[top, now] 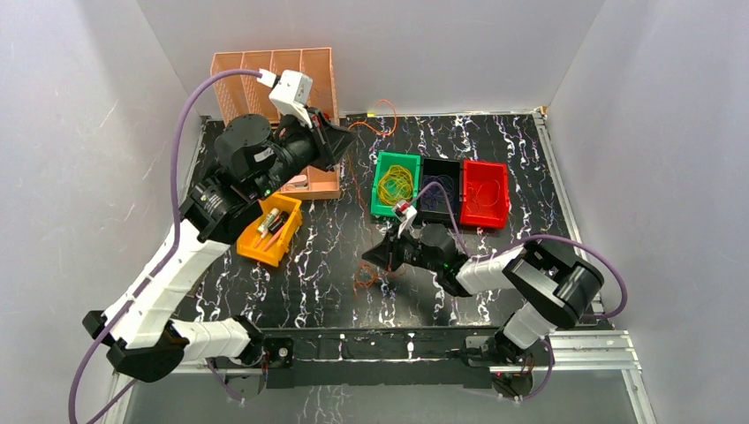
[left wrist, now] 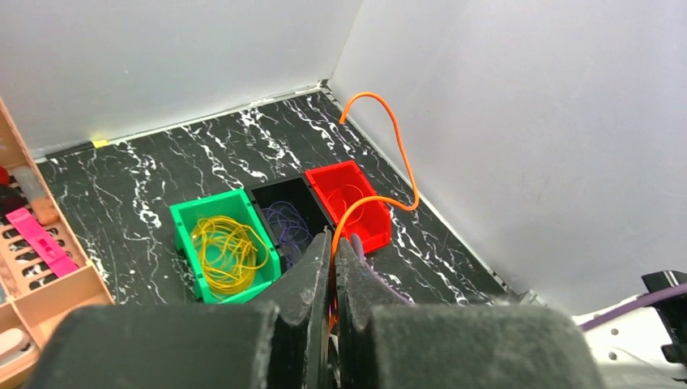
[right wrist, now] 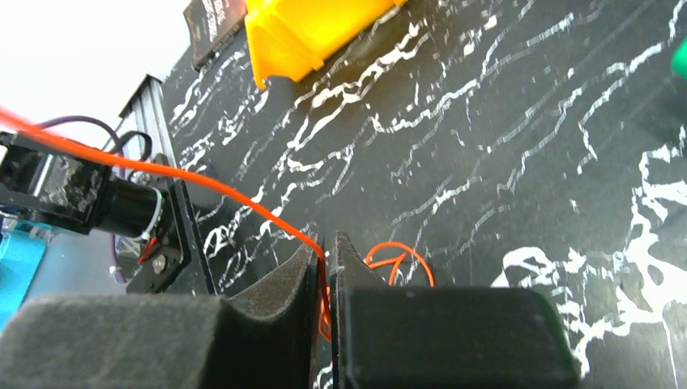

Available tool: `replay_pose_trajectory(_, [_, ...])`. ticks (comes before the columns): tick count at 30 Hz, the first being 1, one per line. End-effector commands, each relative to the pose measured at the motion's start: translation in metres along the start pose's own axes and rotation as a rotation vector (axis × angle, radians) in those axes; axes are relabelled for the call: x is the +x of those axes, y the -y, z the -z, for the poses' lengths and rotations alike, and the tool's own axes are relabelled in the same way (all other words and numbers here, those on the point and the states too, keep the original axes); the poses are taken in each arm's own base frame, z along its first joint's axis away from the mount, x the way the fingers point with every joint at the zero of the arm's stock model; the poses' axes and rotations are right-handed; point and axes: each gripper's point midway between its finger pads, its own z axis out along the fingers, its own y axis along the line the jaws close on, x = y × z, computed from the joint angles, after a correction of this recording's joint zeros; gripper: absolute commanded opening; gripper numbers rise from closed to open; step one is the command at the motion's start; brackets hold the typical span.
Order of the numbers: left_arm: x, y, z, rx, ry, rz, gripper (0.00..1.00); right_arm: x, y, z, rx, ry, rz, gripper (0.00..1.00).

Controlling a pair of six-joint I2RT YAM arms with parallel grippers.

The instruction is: Untangle the cables

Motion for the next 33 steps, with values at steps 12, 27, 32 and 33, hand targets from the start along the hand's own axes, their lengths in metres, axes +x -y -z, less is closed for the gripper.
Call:
replay_pose_trajectory(12, [-0.065, -0.001, -0.002, -0.061, 0.124, -0.157, 0.0, 0.06, 0.029, 0.054, 0.134, -0.117, 0.007, 0.16])
replay_pose_trajectory(27, [-0.131, 0.007, -0.01, -0.096, 0.273, -0.281, 0.0, 0.078, 0.039, 0.072, 0.182, -0.14, -0.012, 0.17])
replay_pose_trajectory(32, [-0.158, 0.013, -0.009, -0.099, 0.35, -0.318, 0.0, 0.08, 0.04, 0.073, 0.185, -0.144, -0.013, 0.19])
replay_pose_trajectory(33, [-0.162, 0.013, -0.01, -0.101, 0.359, -0.326, 0.0, 0.08, 0.04, 0.072, 0.185, -0.143, -0.013, 0.19])
